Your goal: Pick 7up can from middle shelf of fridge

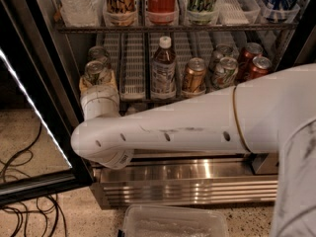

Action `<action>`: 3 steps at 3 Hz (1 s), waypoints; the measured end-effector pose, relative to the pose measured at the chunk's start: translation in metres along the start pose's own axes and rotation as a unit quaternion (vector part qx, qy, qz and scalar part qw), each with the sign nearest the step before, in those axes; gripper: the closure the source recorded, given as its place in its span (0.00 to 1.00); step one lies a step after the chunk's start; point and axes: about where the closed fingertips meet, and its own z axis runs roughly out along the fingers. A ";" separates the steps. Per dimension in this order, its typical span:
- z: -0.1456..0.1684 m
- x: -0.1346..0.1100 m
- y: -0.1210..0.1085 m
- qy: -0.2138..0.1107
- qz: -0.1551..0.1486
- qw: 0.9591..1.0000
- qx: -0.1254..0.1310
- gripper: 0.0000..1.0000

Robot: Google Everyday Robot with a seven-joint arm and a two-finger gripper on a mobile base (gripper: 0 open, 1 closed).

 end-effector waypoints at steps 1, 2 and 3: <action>0.000 0.000 0.000 0.000 0.000 1.000 0.000 0.81; 0.000 0.000 0.000 0.000 0.000 1.000 0.000 1.00; -0.003 -0.007 -0.003 -0.003 0.007 1.000 -0.005 1.00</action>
Offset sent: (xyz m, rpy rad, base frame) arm 0.0000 0.0000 0.0000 0.0000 0.0000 0.0000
